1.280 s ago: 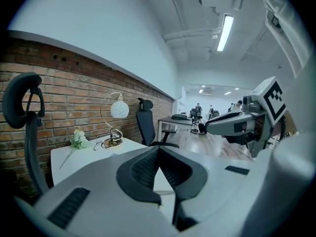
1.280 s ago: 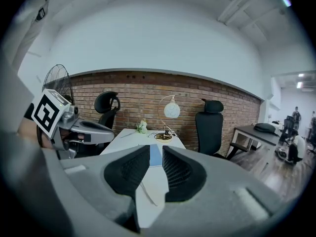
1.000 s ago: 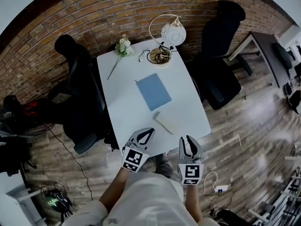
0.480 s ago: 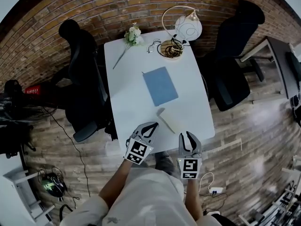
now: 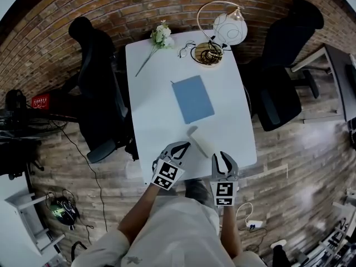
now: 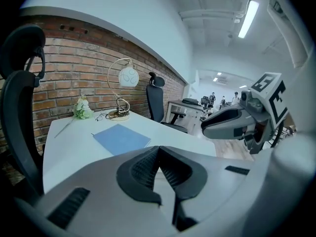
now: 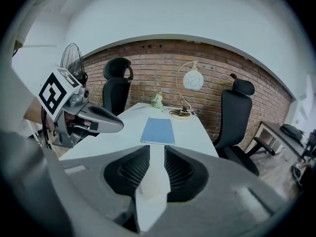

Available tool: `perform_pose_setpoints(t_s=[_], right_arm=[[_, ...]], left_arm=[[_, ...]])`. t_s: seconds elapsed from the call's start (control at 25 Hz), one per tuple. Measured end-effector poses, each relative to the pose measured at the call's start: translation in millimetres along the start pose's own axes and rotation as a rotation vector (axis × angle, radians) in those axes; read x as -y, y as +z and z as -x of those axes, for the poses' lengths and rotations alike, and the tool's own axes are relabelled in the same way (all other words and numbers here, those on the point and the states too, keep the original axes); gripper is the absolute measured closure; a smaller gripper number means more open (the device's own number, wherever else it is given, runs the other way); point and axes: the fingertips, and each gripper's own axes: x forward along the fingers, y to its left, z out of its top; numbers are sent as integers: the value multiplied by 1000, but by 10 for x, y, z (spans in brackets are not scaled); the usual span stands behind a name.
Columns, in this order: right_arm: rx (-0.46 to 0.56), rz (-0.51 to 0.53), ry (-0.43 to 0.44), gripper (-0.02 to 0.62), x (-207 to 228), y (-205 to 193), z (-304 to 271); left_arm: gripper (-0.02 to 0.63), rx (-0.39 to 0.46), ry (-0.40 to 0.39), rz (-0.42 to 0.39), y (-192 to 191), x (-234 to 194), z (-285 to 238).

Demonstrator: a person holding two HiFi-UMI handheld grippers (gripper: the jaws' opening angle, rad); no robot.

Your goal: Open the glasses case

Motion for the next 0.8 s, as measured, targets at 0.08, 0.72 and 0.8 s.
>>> perform_pose_setpoints(t_s=[0.08,0.72,0.8], right_arm=[[-12,14,11,518,-6,-33,-62],[-111,64,88,514,-53,-348,-357],[-124,71,98,504,-65,-386,-387]], left_arm=[[603,-16,-1,1,-56,-5,-44],[603,-113,-6,6,-412,8,-326],[603,-124,-1,5,-456,4,-344]])
